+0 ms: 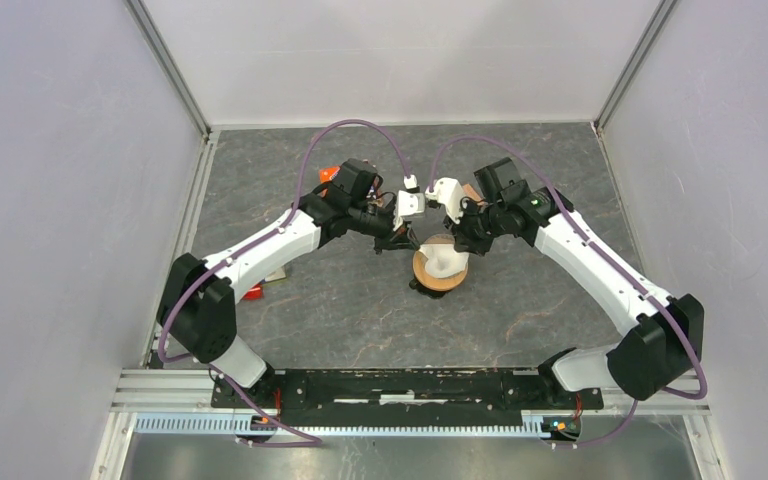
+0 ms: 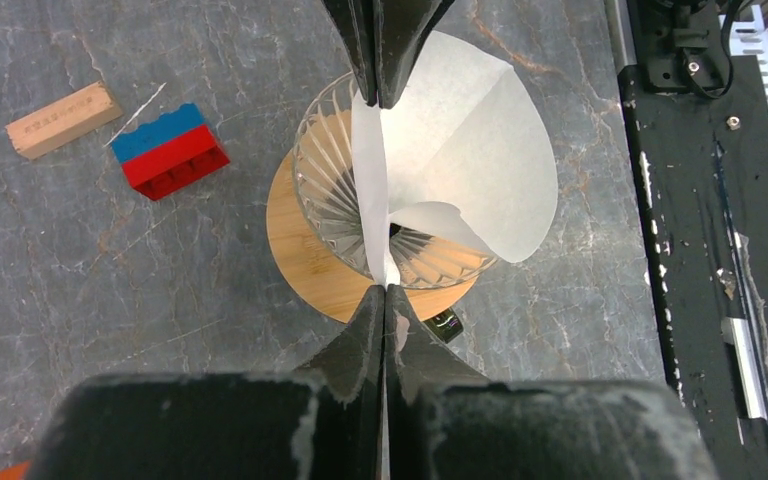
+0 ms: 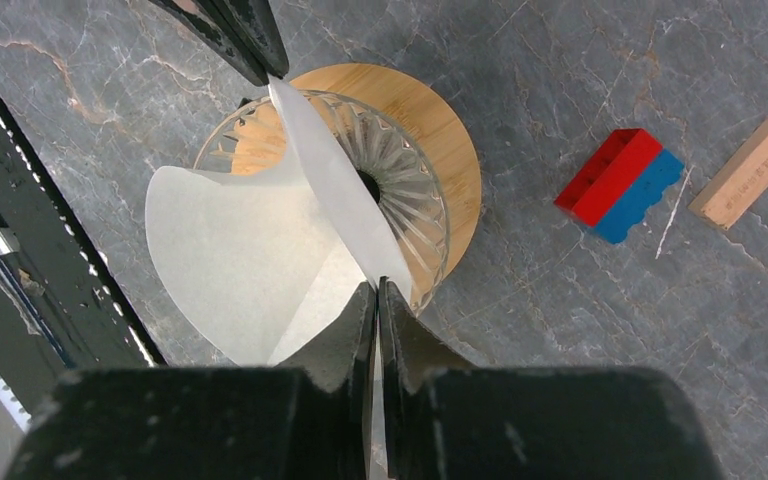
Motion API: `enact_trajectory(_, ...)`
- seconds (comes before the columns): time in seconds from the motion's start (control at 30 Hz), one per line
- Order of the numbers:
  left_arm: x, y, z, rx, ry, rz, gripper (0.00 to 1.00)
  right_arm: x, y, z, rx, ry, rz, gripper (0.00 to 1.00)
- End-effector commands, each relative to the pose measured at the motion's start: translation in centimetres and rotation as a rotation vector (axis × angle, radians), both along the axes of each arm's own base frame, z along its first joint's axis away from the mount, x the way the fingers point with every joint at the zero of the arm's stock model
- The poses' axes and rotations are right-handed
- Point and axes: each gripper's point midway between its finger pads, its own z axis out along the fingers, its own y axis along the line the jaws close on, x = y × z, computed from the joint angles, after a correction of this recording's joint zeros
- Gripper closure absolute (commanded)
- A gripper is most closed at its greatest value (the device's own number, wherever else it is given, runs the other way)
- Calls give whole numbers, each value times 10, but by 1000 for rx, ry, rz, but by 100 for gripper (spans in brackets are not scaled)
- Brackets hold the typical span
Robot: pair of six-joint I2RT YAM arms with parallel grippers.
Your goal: Place the coffee filter in the dripper
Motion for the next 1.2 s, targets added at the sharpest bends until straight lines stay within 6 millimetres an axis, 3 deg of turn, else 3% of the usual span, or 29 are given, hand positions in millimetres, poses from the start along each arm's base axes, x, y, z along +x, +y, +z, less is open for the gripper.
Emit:
enact_trajectory(0.0,4,0,0,0,-80,-20,98,15,4,21,40,-89,-20,90)
enact_trajectory(0.17,5,1,0,4,-91,-20,98,18,4,23,41,-102,-24,85)
enact_trajectory(0.3,7,0,5,-1,-102,-17,98,17,3,26,37,-109,-20,75)
enact_trajectory(0.53,9,-1,18,-9,-109,-10,68,19,0,41,36,-149,-28,63)
enact_trajectory(0.87,11,4,38,-30,-121,55,47,21,-1,47,39,-164,-38,54)
enact_trajectory(1.17,0,5,66,-139,120,246,17,17,-6,51,48,-178,-46,51)
